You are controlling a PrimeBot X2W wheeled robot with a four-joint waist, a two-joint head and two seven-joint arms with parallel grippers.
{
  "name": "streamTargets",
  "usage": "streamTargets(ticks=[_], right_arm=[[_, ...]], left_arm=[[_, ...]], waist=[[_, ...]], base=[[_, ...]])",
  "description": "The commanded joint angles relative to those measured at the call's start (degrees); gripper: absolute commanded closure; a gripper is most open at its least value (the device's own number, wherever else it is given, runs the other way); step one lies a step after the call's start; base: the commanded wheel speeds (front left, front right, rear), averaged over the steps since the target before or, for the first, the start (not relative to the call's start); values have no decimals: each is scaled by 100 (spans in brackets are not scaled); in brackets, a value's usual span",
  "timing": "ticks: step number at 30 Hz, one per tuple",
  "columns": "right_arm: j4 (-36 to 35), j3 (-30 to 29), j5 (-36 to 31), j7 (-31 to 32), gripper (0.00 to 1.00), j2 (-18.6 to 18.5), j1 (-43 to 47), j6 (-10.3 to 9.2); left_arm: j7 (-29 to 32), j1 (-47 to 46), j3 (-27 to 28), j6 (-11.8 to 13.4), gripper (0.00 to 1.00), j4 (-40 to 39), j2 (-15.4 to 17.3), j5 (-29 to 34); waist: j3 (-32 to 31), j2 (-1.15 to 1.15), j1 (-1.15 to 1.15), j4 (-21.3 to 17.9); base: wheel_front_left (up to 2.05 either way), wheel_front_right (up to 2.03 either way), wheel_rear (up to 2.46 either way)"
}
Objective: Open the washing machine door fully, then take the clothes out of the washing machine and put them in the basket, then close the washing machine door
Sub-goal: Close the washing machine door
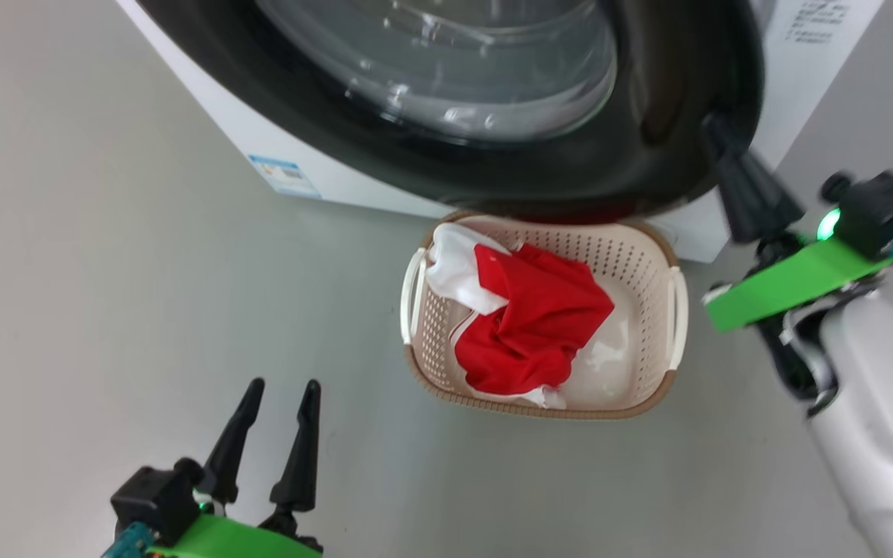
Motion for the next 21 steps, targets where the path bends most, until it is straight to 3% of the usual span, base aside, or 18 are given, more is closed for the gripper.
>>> streamTargets(ticks=[1,21], right_arm=[[-144,-33,42,-37,100,-11,-169,10],[-173,-625,-78,-37,100,93,-1004,10]], left_arm=[[-46,-153,140,-16,0,-143,51,-51],[-46,-497,-79,-24,0,-149,51,-192]], waist=[[175,0,0,86],[633,0,0,182]], base=[[0,0,0],[0,0,0]])
